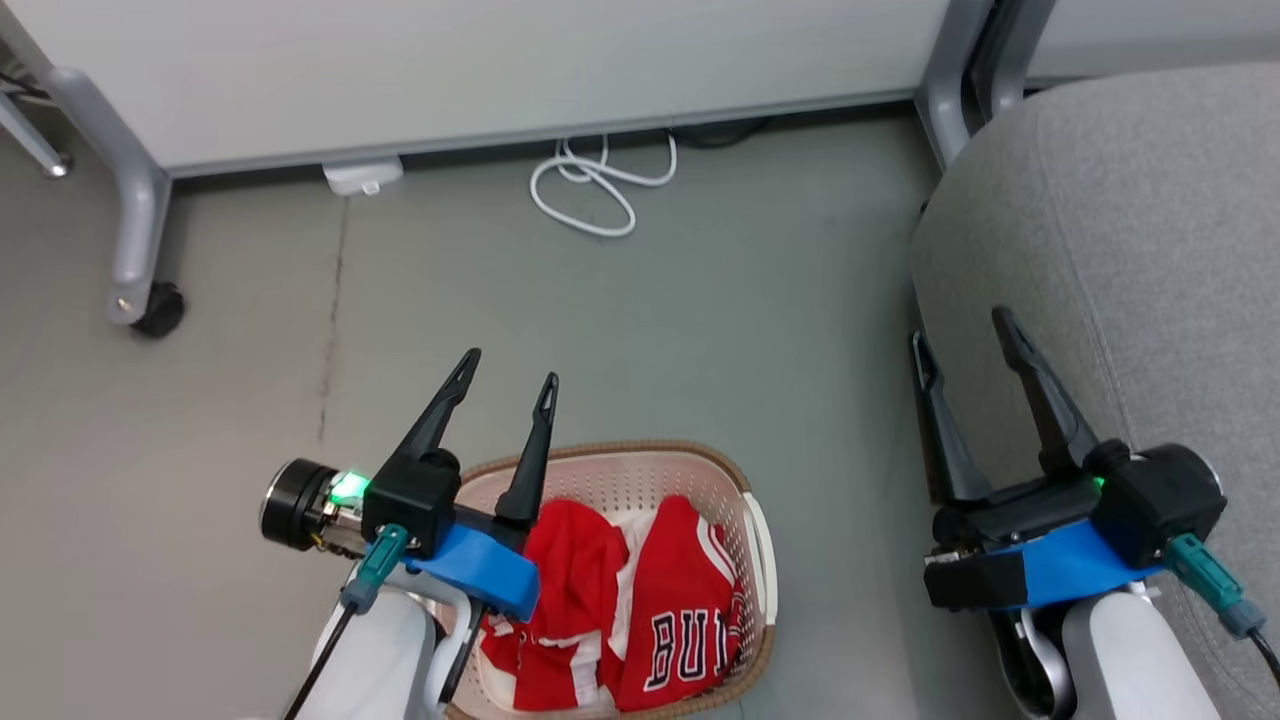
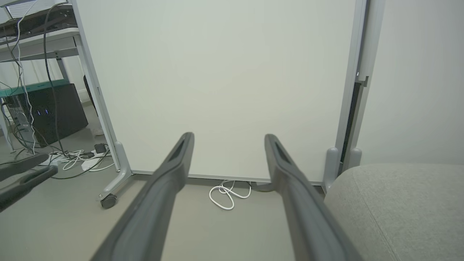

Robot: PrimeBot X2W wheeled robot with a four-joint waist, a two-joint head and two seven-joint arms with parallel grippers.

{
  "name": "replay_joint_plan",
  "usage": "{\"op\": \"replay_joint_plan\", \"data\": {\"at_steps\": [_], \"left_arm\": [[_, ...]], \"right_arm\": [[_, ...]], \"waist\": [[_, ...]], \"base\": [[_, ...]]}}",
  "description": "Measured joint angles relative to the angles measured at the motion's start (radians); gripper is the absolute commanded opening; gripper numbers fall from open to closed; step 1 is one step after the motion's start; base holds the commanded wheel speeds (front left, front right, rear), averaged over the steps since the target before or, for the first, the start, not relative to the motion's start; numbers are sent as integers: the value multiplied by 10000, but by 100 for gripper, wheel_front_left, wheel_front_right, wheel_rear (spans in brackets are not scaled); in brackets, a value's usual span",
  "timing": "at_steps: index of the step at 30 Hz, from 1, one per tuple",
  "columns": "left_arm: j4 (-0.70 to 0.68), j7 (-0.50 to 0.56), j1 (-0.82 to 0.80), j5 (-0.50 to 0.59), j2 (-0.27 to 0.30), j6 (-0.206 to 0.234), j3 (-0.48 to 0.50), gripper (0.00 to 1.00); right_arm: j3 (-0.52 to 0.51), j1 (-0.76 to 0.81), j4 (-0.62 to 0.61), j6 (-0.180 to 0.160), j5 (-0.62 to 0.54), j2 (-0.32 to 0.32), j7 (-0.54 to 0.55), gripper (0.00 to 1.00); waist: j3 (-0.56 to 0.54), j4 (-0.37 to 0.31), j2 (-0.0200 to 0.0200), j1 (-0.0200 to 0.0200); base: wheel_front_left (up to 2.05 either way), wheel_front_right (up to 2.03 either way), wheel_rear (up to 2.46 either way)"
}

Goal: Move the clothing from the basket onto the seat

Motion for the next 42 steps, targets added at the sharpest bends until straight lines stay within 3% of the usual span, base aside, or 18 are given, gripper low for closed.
{"op": "replay_joint_plan", "data": {"at_steps": [24,42], "left_arm": [[4103,2,-3343,-525,917,-58,-2823,100],[7814,0,-5308,-899,627,-59,-4573,100]], "right_arm": [[2,-2022,-867,6,-430,-4,0,100],[31,-2968,-1379,6,-982,-4,2,100]], "waist": [[3828,-741,0,1],[6006,-780,-1,0]], "base": [[0,0,0],[0,0,0]]}}
